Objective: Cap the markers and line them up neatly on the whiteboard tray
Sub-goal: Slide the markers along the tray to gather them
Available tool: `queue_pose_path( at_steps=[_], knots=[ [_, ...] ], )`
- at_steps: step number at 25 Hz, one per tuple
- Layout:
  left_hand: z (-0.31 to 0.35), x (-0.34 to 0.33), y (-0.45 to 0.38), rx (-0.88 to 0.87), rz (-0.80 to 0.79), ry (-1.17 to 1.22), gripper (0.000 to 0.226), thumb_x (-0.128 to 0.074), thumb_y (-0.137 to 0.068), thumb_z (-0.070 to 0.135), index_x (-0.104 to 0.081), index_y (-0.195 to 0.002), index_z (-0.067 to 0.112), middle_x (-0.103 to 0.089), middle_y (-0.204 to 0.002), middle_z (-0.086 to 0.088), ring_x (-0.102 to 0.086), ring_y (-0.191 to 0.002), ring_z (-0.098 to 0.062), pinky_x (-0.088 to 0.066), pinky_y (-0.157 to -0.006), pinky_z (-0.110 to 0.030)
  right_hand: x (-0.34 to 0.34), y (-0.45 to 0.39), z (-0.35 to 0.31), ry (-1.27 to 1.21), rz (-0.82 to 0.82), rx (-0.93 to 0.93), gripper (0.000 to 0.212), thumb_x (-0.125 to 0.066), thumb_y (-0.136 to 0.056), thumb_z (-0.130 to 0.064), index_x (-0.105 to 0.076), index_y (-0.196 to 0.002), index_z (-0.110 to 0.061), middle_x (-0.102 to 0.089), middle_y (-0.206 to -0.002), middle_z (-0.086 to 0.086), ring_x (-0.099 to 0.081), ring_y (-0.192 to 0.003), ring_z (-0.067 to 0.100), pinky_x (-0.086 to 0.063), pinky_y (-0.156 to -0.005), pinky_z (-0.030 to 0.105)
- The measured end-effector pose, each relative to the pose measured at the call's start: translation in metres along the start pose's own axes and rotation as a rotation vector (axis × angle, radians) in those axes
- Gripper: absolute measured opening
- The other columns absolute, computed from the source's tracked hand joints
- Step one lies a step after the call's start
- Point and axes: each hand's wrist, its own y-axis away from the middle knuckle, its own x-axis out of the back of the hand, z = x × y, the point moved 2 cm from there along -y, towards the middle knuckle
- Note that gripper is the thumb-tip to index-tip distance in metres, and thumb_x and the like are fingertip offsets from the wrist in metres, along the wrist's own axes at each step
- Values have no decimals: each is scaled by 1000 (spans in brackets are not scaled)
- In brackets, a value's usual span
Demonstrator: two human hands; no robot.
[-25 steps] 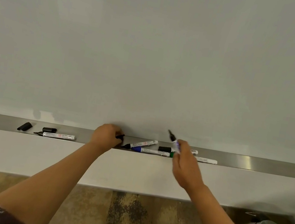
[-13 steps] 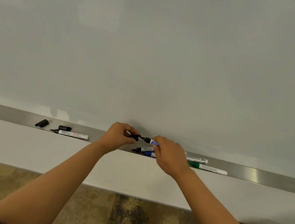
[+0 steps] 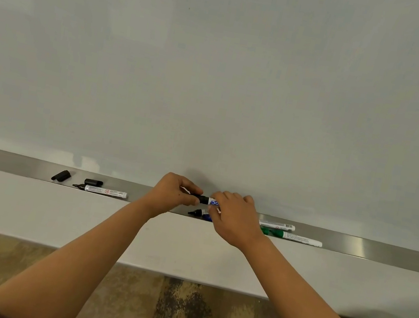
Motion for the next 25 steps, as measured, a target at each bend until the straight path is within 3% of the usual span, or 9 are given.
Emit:
queue_pose_path(
  at_steps=[3,6,12,17,21,23,25],
  knots=[
    [7,-2,2,5,-43,96,22,-73,-73,3,-70,-94,7,-68,-72,-2,-66,-60,-8,-54,-57,-10,6,0,-5,40,43,-66,53,-41,-75,-74,-50,-82,-23,-58,-80,-4,-46,-75,18,-28,-75,37],
    [15,-5,4,21,-88,141,20,-74,-71,4,-70,-89,13,-71,-63,2,-68,-58,-10,-54,-53,-14,12,0,-10,60,94,-162,67,-36,-58,-89,-44,-63,-22,-48,-62,-7,-43,-66,17,-27,-73,37],
    [20,-7,5,39,-141,172,14,-77,-71,16,-72,-83,20,-70,-68,-1,-67,-65,-12,-55,-62,-18,21,-2,-14,47,154,-198,67,-44,-62,-83,-38,-45,-18,-39,-42,-7,-44,-50,18,-28,-71,36],
    [16,-2,1,77,-68,182,25,-59,-84,41,-71,-83,19,-73,-63,3,-69,-62,-10,-58,-62,-18,22,1,-13,-11,160,-161,65,-44,-65,-76,-23,-37,-22,-22,-33,-10,-26,-35,9,-27,-59,27],
    [0,7,0,91,25,43,21,-56,-89,30,-68,-88,13,-70,-74,-1,-67,-69,-15,-54,-72,-30,24,7,-5,-89,243,-188,60,-34,-62,-72,-26,-36,-18,-11,-31,-7,-25,-33,16,-10,-45,17],
    [-9,13,-1,83,80,-79,19,-56,-90,23,-68,-92,9,-70,-81,-6,-64,-78,-20,-51,-79,-34,19,8,3,-128,255,-212,60,-33,-64,-71,-29,-37,-17,-13,-32,-6,-28,-35,17,-11,-43,17],
    [-19,20,-1,65,123,-271,21,-53,-91,21,-68,-98,8,-71,-93,-9,-61,-85,-20,-47,-80,-31,11,7,12,-118,158,-260,64,-31,-68,-77,-32,-41,-19,-24,-35,-7,-36,-40,18,-19,-44,22]
  ],
)
